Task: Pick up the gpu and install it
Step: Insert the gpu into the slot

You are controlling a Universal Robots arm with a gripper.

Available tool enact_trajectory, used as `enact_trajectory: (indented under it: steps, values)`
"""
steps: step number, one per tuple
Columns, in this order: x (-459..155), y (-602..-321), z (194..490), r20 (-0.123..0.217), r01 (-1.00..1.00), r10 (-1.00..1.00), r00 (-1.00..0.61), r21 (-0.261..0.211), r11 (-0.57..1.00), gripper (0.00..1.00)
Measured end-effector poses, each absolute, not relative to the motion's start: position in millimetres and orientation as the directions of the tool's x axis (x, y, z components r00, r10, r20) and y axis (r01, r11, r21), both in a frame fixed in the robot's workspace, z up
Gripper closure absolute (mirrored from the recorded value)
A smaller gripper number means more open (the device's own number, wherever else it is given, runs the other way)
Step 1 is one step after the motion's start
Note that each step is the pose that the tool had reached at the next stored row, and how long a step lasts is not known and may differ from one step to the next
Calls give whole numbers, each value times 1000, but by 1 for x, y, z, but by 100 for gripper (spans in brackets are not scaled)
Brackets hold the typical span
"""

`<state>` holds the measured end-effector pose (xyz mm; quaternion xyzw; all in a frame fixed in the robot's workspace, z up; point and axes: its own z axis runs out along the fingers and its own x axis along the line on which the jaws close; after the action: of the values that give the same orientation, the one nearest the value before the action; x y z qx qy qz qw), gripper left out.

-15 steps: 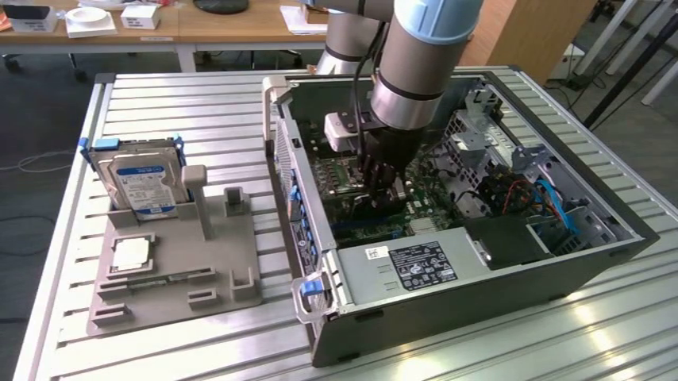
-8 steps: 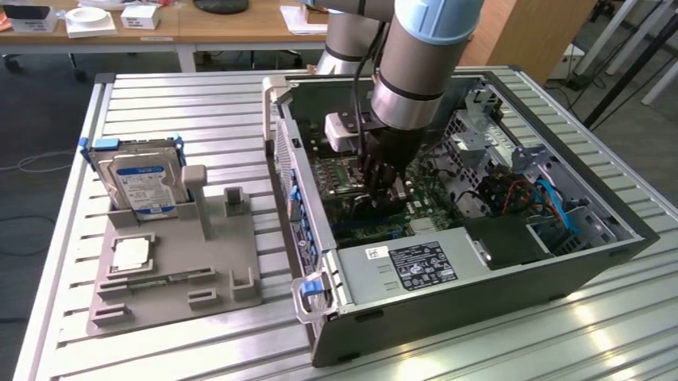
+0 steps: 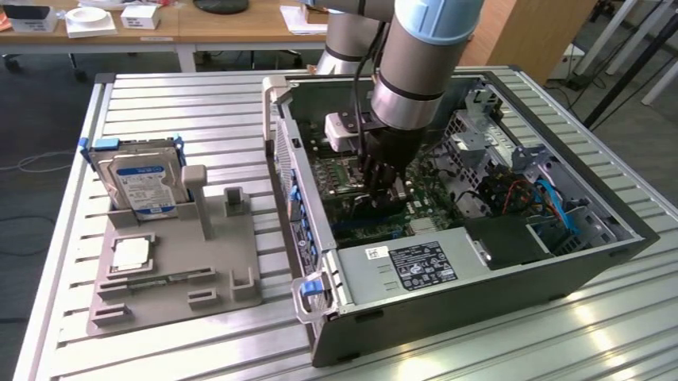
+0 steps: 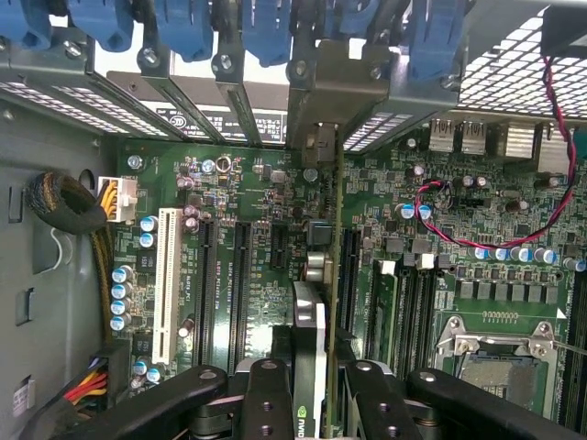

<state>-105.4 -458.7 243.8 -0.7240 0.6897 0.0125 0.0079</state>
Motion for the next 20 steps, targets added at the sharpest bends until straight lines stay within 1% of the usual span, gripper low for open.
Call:
enact_trajectory:
  steps: [10, 20]
  values:
    - [-103, -459, 244, -29, -999, -998, 48, 8, -49, 73]
    - [-108, -459, 243, -27, -999, -998, 49, -22, -49, 73]
